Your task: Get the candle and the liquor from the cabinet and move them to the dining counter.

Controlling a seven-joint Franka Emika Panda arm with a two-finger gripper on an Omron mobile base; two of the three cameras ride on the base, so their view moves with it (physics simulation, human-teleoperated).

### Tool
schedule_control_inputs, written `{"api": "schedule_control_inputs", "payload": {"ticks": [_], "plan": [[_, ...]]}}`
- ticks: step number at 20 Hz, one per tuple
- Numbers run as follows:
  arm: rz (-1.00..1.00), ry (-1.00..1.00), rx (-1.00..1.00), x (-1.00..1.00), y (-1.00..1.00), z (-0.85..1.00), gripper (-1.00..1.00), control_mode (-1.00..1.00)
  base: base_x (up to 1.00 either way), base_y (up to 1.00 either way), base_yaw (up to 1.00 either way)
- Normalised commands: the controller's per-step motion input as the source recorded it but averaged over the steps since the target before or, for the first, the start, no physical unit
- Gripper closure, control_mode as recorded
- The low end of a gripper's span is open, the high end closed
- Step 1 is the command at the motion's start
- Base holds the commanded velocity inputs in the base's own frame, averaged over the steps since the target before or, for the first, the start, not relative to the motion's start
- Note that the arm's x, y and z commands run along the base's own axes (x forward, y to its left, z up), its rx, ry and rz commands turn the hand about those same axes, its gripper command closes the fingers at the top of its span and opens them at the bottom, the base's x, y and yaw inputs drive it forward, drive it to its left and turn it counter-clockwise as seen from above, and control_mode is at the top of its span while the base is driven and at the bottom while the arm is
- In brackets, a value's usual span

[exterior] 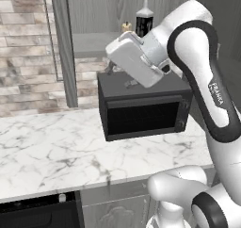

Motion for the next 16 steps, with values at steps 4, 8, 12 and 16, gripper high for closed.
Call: {"api": "schedule_control_inputs", "payload": {"ticks": [4,8,12,16], "plan": [[-0.14,-0.13,-0.17,0.00,-0.76,0.00,-1.00,-1.00,0.00,0.00,0.00],[-0.16,-0.14,-0.18,0.00,-0.78,0.02,-1.00,-1.00,0.00,0.00,0.00],[-0.16,-0.17,-0.19,0.01,-0.71,0.04,-1.00,-1.00,0.00,0.00,0.00],[-0.13,-0.26,-0.21,0.05,-0.60,0.14,-1.00,-1.00,0.00,0.00,0.00]]}}
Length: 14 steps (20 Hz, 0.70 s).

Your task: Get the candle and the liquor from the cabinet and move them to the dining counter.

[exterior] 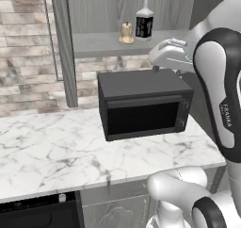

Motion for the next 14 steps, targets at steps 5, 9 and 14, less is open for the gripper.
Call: {"api": "schedule_control_inputs", "payload": {"ticks": [5,9,14], "plan": [[-0.10,-0.30,-0.20,0.07,-0.53,0.19,-1.00,-1.00,0.00,0.00,0.00],[-0.10,-0.22,-0.15,0.16,-0.46,0.38,-1.00,-1.00,0.00,0.00,0.00],[-0.10,-0.13,-0.08,0.33,-0.43,0.46,-1.00,-1.00,0.00,0.00,0.00]]}}
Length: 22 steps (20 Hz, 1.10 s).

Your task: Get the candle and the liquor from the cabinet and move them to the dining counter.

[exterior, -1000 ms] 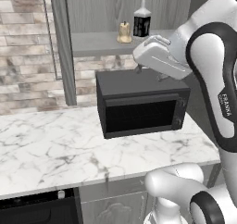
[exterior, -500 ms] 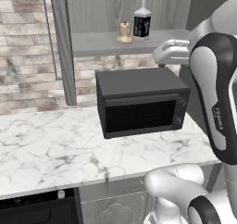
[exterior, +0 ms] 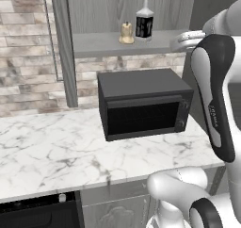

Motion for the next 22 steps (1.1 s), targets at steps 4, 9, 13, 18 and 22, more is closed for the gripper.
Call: {"api": "schedule_control_inputs", "payload": {"ticks": [4,9,13,18,22], "plan": [[-0.04,-0.08,-0.03,0.49,-0.34,0.43,-1.00,-1.00,0.00,0.00,0.00],[-0.03,-0.09,-0.01,0.36,-0.12,0.38,-1.00,-1.00,0.00,0.00,0.00],[-0.02,-0.12,0.00,0.22,-0.01,0.07,-1.00,-1.00,0.00,0.00,0.00],[0.00,-0.17,0.00,0.13,-0.01,0.00,-1.00,-1.00,0.00,0.00,0.00],[0.00,-0.16,0.02,0.13,0.00,0.00,-1.00,-1.00,0.00,0.00,0.00]]}}
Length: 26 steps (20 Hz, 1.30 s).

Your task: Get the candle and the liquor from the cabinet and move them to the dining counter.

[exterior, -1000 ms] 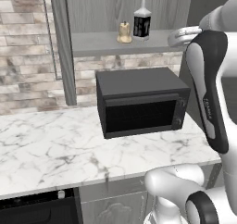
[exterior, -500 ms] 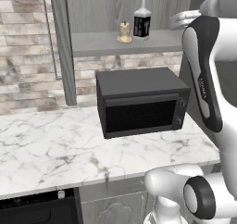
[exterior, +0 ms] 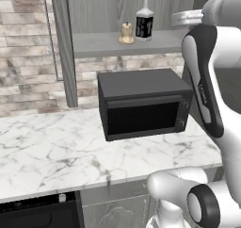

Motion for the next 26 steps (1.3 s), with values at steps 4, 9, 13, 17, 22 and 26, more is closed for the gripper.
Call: {"api": "schedule_control_inputs", "payload": {"ticks": [4,9,13,17,22,26], "plan": [[0.00,-0.10,0.03,0.20,0.00,0.00,-1.00,-1.00,0.00,0.00,0.00],[0.00,-0.03,0.03,0.20,0.03,0.02,-1.00,-1.00,0.00,0.00,0.00],[-0.01,0.00,0.01,0.16,0.12,0.15,-1.00,-1.00,0.00,0.00,0.00],[-0.01,0.00,0.00,0.10,0.16,0.11,-1.00,-1.00,0.00,0.00,0.00],[-0.01,0.00,0.00,0.13,0.15,0.01,-1.00,-1.00,0.00,0.00,0.00],[0.00,-0.01,0.00,0.12,0.01,-0.04,-1.00,-1.00,0.00,0.00,0.00]]}}
